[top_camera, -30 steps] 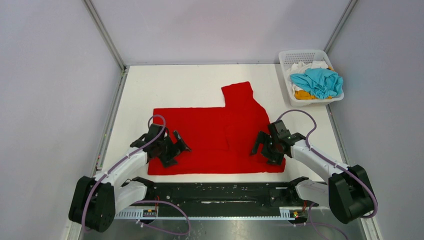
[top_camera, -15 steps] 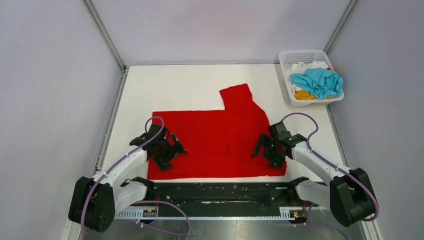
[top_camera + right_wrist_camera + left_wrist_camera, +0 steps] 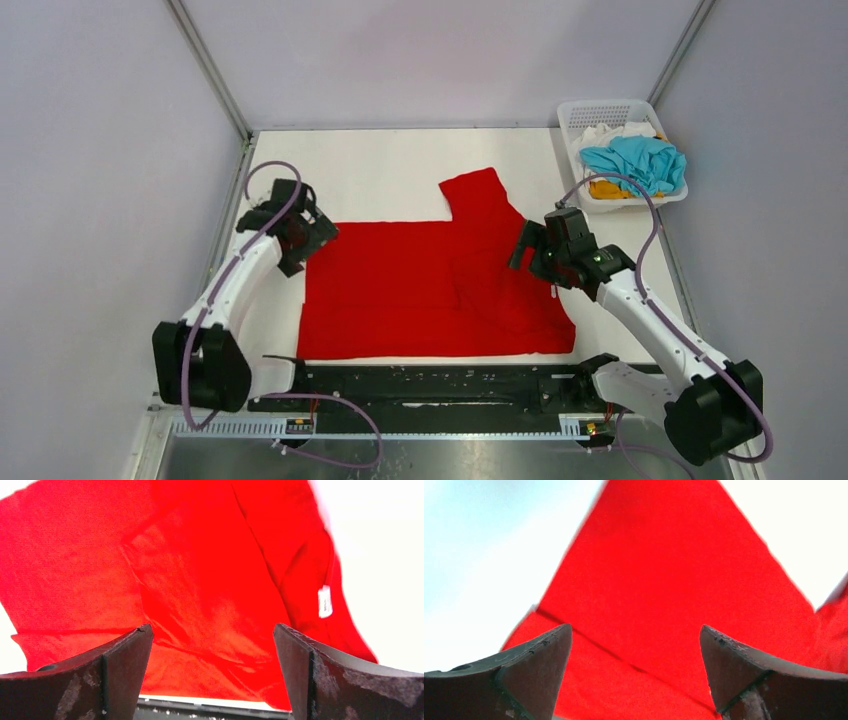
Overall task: Fold and stack the t-shirts
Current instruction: Fold the flattened tshirt in 1/3 of the way, then grab the side of the flattened tshirt furthest away from the robot with both arms
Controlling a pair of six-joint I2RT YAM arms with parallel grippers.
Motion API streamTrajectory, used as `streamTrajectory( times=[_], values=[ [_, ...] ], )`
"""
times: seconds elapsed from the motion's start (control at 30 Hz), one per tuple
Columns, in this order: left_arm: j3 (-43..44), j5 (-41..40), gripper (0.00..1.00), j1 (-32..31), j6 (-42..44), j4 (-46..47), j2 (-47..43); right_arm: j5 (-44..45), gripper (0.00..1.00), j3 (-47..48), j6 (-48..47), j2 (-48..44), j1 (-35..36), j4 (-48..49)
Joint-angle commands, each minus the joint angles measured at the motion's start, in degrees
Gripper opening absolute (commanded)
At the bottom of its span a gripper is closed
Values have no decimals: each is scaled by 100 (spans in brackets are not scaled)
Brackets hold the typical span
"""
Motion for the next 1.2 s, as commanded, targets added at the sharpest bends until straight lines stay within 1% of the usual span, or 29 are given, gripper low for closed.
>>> streamTrajectory(
  times=[0.0,0.13,0.17,0.23,0.27,0.33,0.4,0.53,0.7,0.87,0.97,1.03,1.17],
  values=[
    [725,-30,99,828,600,367,888,618,99,390,-557,-144,-27,302],
    [1498,-158,99,1216,768,508,2017,582,99,369,-790,13,-26,427],
    [1714,-81,99,1269,821,537,2367,597,99,370,-867,84,-26,428],
    [2317,238,94,1319,980,531,3095,673,99,394,-997,255,-24,392],
    [2762,439,91,1324,1047,452,3583,680,99,407,-1065,333,-26,373],
    [3371,574,90,1329,1084,215,4147,620,99,455,-1154,489,-22,324],
    [3625,589,90,1341,1072,155,4485,573,99,486,-1205,578,-22,308],
    [3799,652,90,1386,1126,156,4849,563,99,464,-1230,627,-26,332],
    [3590,807,88,1391,1117,267,5023,584,100,444,-1225,642,-23,332],
    [3101,938,76,1387,1082,386,4889,687,99,366,-1212,536,-26,354],
    [2904,669,70,1389,1067,408,4802,689,100,357,-1223,547,-26,353],
    [2923,489,66,1391,1077,346,4841,644,99,359,-1221,568,-26,361],
    [3352,72,64,1401,1150,-63,5109,640,99,338,-1236,579,-24,357]
  ],
)
